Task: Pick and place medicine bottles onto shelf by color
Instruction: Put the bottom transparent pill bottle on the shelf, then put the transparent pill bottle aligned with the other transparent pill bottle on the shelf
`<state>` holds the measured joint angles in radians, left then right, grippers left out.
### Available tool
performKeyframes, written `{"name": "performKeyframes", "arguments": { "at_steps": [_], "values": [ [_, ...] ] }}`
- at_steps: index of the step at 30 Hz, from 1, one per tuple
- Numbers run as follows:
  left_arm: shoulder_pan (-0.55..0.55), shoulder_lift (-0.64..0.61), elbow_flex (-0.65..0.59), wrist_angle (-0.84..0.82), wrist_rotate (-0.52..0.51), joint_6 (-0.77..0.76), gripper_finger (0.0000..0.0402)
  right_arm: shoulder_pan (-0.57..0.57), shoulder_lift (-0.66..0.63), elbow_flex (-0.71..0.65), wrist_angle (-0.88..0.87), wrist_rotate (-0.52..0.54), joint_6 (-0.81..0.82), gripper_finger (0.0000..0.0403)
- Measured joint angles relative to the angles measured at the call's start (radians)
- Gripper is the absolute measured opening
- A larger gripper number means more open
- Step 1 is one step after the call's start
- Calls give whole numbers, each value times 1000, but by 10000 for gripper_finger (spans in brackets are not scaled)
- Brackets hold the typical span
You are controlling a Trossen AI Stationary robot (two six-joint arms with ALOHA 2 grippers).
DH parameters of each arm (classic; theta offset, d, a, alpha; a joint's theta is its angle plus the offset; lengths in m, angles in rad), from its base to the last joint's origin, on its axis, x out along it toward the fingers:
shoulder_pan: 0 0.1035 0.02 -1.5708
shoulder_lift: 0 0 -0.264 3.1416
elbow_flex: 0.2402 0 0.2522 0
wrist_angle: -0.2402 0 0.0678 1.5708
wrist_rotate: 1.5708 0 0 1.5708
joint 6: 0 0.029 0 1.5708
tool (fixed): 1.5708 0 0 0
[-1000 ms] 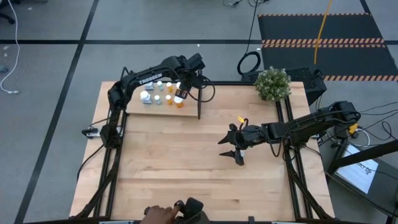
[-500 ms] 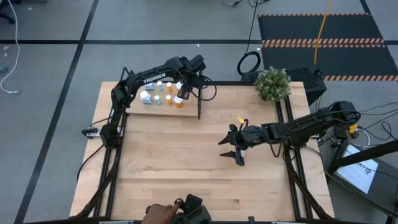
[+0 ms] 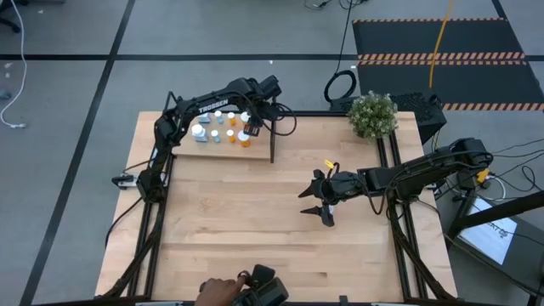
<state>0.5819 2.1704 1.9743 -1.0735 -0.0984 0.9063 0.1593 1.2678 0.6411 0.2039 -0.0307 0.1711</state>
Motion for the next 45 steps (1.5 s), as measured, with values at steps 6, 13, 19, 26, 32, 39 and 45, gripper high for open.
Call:
{"name": "performKeyframes", "arguments": {
  "at_steps": [6, 13, 19, 26, 32, 39, 45],
  "values": [
    [7, 0, 0, -24, 1, -19, 154, 0, 0, 0, 0, 0, 0, 247],
    [15, 0, 0, -25, -1, -22, 155, 0, 0, 0, 0, 0, 3, 247],
    [14, 1, 0, -25, -3, -24, 176, 0, 0, 0, 0, 0, 3, 247],
    [14, 2, 0, -24, -4, -22, 207, 0, 0, 0, 0, 0, 3, 247],
    [6, -3, 0, -27, -33, -28, 208, 0, 0, 0, 0, 0, 11, 247],
    [-29, -71, -4, -68, -78, -56, 209, 7, -19, 0, -20, 3, 26, 247],
    [-88, -184, -3, -114, -84, -170, 209, 81, -124, 1, -181, 51, 65, 247]
  ]
}}
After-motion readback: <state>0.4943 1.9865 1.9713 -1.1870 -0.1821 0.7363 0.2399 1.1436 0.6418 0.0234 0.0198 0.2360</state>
